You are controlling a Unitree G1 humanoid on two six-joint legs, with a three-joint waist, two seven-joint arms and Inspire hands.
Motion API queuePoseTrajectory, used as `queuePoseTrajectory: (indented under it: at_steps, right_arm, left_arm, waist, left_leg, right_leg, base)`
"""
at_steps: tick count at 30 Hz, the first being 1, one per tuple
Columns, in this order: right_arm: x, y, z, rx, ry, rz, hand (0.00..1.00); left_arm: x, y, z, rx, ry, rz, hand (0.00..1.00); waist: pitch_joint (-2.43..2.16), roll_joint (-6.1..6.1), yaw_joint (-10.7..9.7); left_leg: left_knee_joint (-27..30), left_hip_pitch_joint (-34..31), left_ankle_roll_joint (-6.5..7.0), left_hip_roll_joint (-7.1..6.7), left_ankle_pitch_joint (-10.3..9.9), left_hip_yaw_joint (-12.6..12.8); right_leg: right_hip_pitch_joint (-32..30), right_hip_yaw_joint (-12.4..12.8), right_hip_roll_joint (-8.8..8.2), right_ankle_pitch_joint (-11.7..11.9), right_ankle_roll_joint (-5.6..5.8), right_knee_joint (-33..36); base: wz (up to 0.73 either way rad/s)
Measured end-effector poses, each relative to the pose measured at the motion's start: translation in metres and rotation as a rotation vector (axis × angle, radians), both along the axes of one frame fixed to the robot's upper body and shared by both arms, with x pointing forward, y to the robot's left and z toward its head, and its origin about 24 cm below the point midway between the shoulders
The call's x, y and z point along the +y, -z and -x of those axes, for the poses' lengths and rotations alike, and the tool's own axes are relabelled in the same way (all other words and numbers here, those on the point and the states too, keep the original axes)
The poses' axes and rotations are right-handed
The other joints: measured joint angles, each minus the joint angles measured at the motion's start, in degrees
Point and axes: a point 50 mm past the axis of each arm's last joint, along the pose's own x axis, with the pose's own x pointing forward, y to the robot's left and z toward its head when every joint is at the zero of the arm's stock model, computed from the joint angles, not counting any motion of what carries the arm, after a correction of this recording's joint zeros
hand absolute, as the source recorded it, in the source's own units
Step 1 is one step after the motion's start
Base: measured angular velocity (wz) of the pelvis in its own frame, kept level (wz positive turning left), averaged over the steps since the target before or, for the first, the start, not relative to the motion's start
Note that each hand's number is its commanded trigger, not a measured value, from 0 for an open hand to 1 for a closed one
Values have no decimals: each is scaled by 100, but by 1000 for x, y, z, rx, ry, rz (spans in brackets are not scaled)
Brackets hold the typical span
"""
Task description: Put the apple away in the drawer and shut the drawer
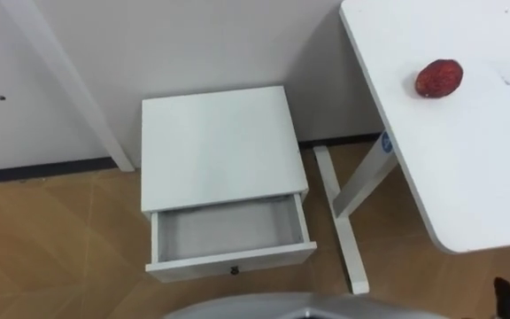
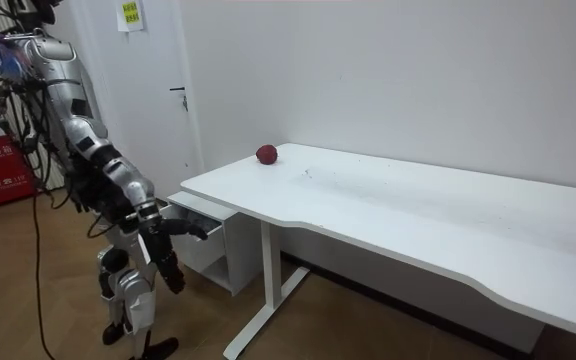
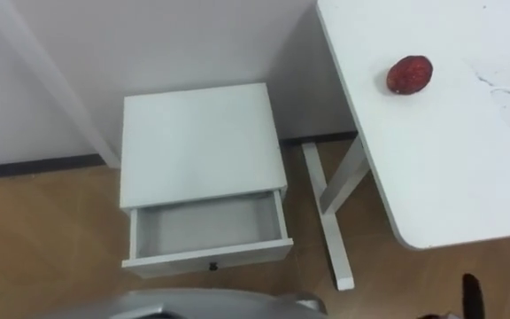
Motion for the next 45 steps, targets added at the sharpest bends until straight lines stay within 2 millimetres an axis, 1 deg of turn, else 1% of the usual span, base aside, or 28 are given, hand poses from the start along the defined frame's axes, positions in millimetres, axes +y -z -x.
queuePoseTrajectory:
  at_steps: [2,3,5,6,7,8,9,10,11,12,14,15,17,22,24,26,27,28,31,34,36,38,40,41,45]
  right_arm:
    - [-14,-15,-10,-2,34,47,0]
    - [-18,-19,-12,2,36,59,0]
    - [-33,-36,-24,32,38,112,0]
    - [-36,-41,-27,39,39,130,0]
    - [-43,-53,-33,48,39,174,0]
    - [-50,-68,-40,54,32,237,0]
    - [-53,-75,-43,58,31,273,0]
    - [-58,-88,-49,76,17,346,0]
    - [-60,-102,-55,102,-15,428,0]
    - [-61,-109,-59,113,-31,471,0]
    - [-62,-135,-72,157,-83,623,0]
    - [-62,-140,-74,166,-89,657,0]
    - [-62,-158,-87,224,-139,779,0]
    - [-61,-174,-99,354,-242,958,0]
    - [-60,-180,-109,369,-297,1014,0]
    - [-55,-188,-127,338,-392,1081,0]
    - [-54,-189,-131,324,-419,1093,0]
    - [-51,-190,-139,303,-484,1118,0]
    - [-40,-185,-153,258,-656,1152,0]
    - [-30,-181,-163,248,-812,1195,0]
    - [-24,-179,-169,248,-900,1218,0]
    - [-14,-177,-180,228,-1014,1239,0]
    - [-9,-177,-186,198,-1078,1252,0]
    - [-7,-176,-188,183,-1113,1253,0]
    - [-3,-171,-191,152,-1207,1241,0]
  left_arm:
    - [2,-2,-4,-20,1,-11,0]
    - [3,-2,-6,-26,6,-14,0]
    - [4,-3,-8,-38,9,-19,0]
    - [4,-3,-8,-40,5,-20,0]
    - [4,-3,-7,-40,0,-20,0]
    - [3,-3,-5,-37,0,-18,0]
    - [3,-3,-6,-37,2,-17,0]
    - [3,-3,-7,-42,10,-17,0]
    - [3,-3,-9,-55,14,-19,0]
    - [2,-3,-10,-61,18,-20,0]
    - [1,-2,-12,-65,41,-15,0]
    - [0,-2,-13,-66,50,-13,0]
    - [-4,-1,-16,-64,78,-2,0]
    - [-5,0,-26,-88,101,3,0]
    - [-6,0,-25,-84,102,5,0]
    - [-6,0,-24,-80,102,8,0]
    - [-6,0,-25,-81,104,9,0]
    - [-7,0,-27,-84,114,11,0]
    - [-9,0,-30,-88,143,22,0]
    - [-10,1,-29,-86,148,39,0]
    - [-10,1,-29,-84,148,39,0]
    - [-10,1,-30,-82,149,40,0]
    - [-10,1,-30,-73,171,34,0]
    - [-9,1,-30,-65,185,29,0]
    - [-8,0,-28,-39,214,20,0]
  waist:
    - [-1,-3,-10]
    - [1,-1,-18]
    - [-5,-15,-44]
    - [-6,-19,-51]
    - [-5,-25,-105]
    - [-4,-26,-111]
    - [-1,-26,-112]
    - [2,-28,-111]
    - [2,-31,-108]
    - [5,-43,-103]
    - [8,-27,-99]
    - [10,-17,-90]
    - [15,-2,-61]
    - [15,1,191]
    - [24,-15,212]
    - [49,-59,227]
    - [47,-53,232]
    - [62,-80,233]
    - [87,-131,342]
    - [81,-133,412]
    - [69,-110,486]
    - [42,-71,521]
    - [28,-49,533]
    - [29,-51,535]
    - [51,-104,565]
  left_leg:
    - [-6,-15,0,2,0,-14]
    - [-9,-24,0,2,1,-12]
    - [-13,-54,3,-5,5,-3]
    - [-16,-60,3,-8,5,-3]
    - [-27,-65,3,-9,8,-4]
    - [-42,-62,2,-11,10,-4]
    - [-42,-64,2,-10,10,-11]
    - [-42,-90,2,-8,10,-16]
    - [-36,-148,1,-8,10,-17]
    - [-32,-168,3,-9,12,-20]
    - [-5,-254,4,-11,13,-14]
    - [-7,-256,5,-13,13,-19]
    - [-20,-258,4,-12,13,-26]
    - [-59,-251,0,-14,27,-17]
    - [-71,-255,0,-16,37,-13]
    - [-57,-254,-2,-11,38,-9]
    - [-47,-258,-2,-10,38,-9]
    - [-38,-264,-2,-9,38,-15]
    - [-37,-275,-2,-3,38,-19]
    - [-42,-284,-3,3,37,-26]
    - [-43,-284,-4,5,37,-34]
    - [-46,-282,-4,4,38,-41]
    - [-44,-265,-4,-2,39,-68]
    - [-43,-240,-4,-4,40,-99]
    - [-42,-156,-5,-11,40,-212]
  right_leg:
    - [-19,-6,0,0,0,-3]
    - [-24,-6,0,0,0,-5]
    - [-44,-9,0,0,1,-9]
    - [-52,-8,0,-1,1,-10]
    - [-65,-6,0,-1,1,-9]
    - [-68,-5,0,-1,2,-10]
    - [-69,-7,0,-1,2,-10]
    - [-94,-14,1,-1,2,-10]
    - [-149,-11,2,-1,2,-7]
    - [-167,-11,2,-1,1,-7]
    - [-239,-25,-1,1,2,-7]
    - [-243,-30,-2,1,2,-7]
    - [-248,-89,-5,1,2,-9]
    - [-286,-78,-5,0,3,-9]
    - [-312,-87,-6,0,3,-9]
    - [-312,-90,-5,0,3,-12]
    - [-310,-95,-5,0,2,-12]
    - [-307,-124,-7,0,2,-13]
    - [-309,-160,-9,1,2,-17]
    - [-314,-192,-10,1,2,-16]
    - [-317,-200,-8,1,2,-18]
    - [-311,-218,-9,1,2,-15]
    - [-282,-243,-13,1,2,-19]
    - [-237,-301,-17,1,3,-23]
    - [-108,-428,-20,1,3,-33]
  base:
    - [0]
    - [0]
    - [0]
    - [0]
    - [0]
    - [0]
    - [0]
    - [0]
    - [0]
    - [0]
    - [0]
    - [4]
    - [0]
    - [0]
    - [0]
    - [0]
    - [3]
    - [4]
    - [1]
    - [1]
    - [0]
    - [0]
    - [8]
    - [15]
    - [16]
